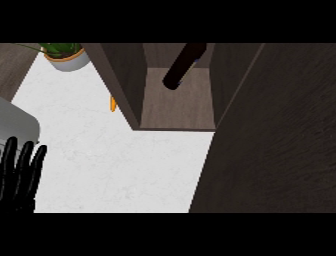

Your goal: Pick up the wine, place it into the cabinet and close the cabinet

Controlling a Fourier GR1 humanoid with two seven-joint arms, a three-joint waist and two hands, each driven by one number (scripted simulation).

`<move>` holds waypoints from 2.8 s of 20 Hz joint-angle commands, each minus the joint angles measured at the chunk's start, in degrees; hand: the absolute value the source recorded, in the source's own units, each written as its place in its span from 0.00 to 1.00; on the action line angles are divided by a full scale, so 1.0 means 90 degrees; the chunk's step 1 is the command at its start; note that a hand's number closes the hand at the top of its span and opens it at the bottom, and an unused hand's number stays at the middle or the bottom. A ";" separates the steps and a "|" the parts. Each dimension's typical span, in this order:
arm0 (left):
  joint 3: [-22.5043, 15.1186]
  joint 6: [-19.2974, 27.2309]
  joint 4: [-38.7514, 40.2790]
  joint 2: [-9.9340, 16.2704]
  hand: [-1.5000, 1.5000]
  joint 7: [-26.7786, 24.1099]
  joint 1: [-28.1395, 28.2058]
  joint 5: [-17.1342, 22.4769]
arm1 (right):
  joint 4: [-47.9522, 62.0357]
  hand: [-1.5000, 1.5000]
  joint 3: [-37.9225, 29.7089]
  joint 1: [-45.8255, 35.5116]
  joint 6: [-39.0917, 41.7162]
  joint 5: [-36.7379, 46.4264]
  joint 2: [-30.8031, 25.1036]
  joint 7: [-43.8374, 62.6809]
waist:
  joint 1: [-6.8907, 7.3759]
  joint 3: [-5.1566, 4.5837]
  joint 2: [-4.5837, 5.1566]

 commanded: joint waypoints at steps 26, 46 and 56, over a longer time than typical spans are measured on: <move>0.4198 -0.3714 -0.0415 0.1067 0.00 0.0012 0.3067 0.2101 | 0.3192 1.00 0.2744 -0.5534 -0.4547 0.2285 0.1047 0.0828 | 0.0182 -0.0002 0.0017; 0.3130 -0.3125 -0.0362 0.0181 0.00 0.1173 0.1767 0.0989 | 0.7210 1.00 0.0136 -0.7343 -0.2991 0.1581 0.0542 -0.1434 | -0.0071 0.0002 0.0064; 0.2468 -0.2719 0.0008 -0.0153 0.00 0.1366 0.0994 0.0675 | 0.8170 1.00 -0.0242 -0.7515 -0.2862 0.1736 0.0143 -0.2393 | -0.0063 -0.0005 0.0142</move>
